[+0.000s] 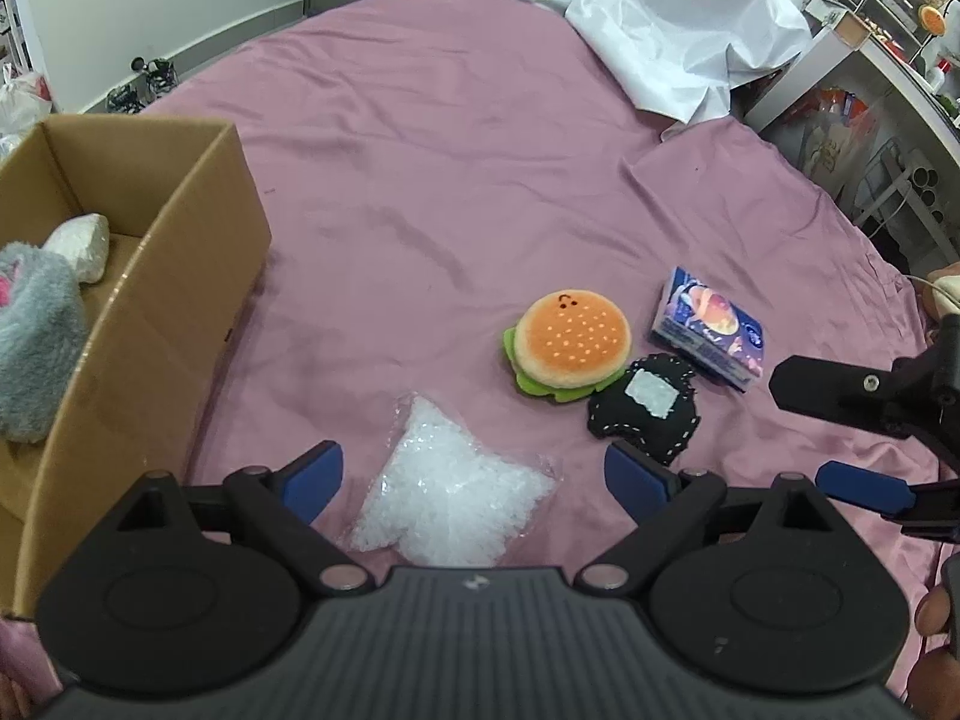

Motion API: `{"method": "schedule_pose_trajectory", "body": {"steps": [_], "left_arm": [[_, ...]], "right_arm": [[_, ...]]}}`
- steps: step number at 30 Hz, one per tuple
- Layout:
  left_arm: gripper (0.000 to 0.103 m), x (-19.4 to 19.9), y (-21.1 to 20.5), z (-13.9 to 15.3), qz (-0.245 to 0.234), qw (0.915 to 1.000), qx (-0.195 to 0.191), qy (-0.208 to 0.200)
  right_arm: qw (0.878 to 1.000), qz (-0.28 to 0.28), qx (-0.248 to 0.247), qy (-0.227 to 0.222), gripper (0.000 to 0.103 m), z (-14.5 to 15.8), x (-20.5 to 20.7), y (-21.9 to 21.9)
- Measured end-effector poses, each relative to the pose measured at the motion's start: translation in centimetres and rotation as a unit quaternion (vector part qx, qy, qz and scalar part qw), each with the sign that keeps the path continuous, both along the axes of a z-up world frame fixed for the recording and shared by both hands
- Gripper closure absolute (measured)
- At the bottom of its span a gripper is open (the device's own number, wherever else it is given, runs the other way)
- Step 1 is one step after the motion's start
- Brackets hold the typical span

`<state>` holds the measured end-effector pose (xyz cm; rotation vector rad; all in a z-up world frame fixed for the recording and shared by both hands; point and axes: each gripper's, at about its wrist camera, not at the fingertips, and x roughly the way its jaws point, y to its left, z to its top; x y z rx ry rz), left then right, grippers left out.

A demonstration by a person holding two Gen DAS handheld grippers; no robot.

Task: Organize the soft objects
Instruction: 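Move both tools back toward the clear bag of white filling, then grasp the clear filling bag with left tool while right tool grasps black felt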

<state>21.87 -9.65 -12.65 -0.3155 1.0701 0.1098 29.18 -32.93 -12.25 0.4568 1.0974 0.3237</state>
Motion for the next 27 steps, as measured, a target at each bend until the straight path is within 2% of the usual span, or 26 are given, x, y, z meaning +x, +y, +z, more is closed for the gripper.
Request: {"method": "schedule_pose_trajectory", "body": {"steps": [3, 5, 10, 16, 18, 22, 24, 25, 26, 27], "left_arm": [[0.009, 0.4, 0.4, -0.9, 0.004, 0.9999, -0.003, 0.011], [0.010, 0.6, 0.6, -1.6, 0.006, 0.9997, -0.013, 0.021], [0.031, 0.6, 0.6, -3.1, 0.000, 0.9987, -0.028, 0.042], [0.045, 0.5, 1.2, -3.0, 0.010, 0.9983, -0.048, 0.033], [0.047, 0.5, 1.6, -2.6, 0.013, 0.9980, -0.054, 0.028], [0.048, 0.1, 2.5, -1.5, 0.024, 0.9979, -0.058, 0.012], [0.048, 0.0, 2.8, -1.0, 0.027, 0.9978, -0.060, 0.007], [0.048, -0.1, 3.0, -0.6, 0.027, 0.9977, -0.061, 0.003], [0.048, 0.0, 3.0, -0.3, 0.027, 0.9977, -0.062, -0.001], [0.048, 0.0, 3.1, 0.1, 0.027, 0.9977, -0.063, -0.005]], "right_arm": [[1.000, 0.003, 0.002, 0.007, 0.003, -0.6, 0.6, 0.3], [1.000, 0.007, 0.001, 0.011, 0.008, -1.0, 0.9, 0.7], [0.999, 0.010, -0.003, 0.032, 0.017, -2.5, 1.9, 1.8], [0.999, 0.016, -0.015, 0.039, 0.025, -3.4, 2.8, 3.2], [0.999, 0.011, -0.019, 0.042, 0.027, -3.6, 3.0, 3.3], [0.999, 0.011, -0.020, 0.039, 0.042, -3.9, 3.2, 4.0], [0.999, 0.020, -0.021, 0.042, 0.057, -4.2, 3.1, 4.7], [0.999, 0.023, -0.023, 0.044, 0.071, -4.3, 3.1, 4.9], [0.998, 0.022, -0.028, 0.045, 0.077, -4.3, 3.0, 5.1], [0.998, 0.018, -0.030, 0.044, 0.078, -4.2, 3.0, 5.2]]}}
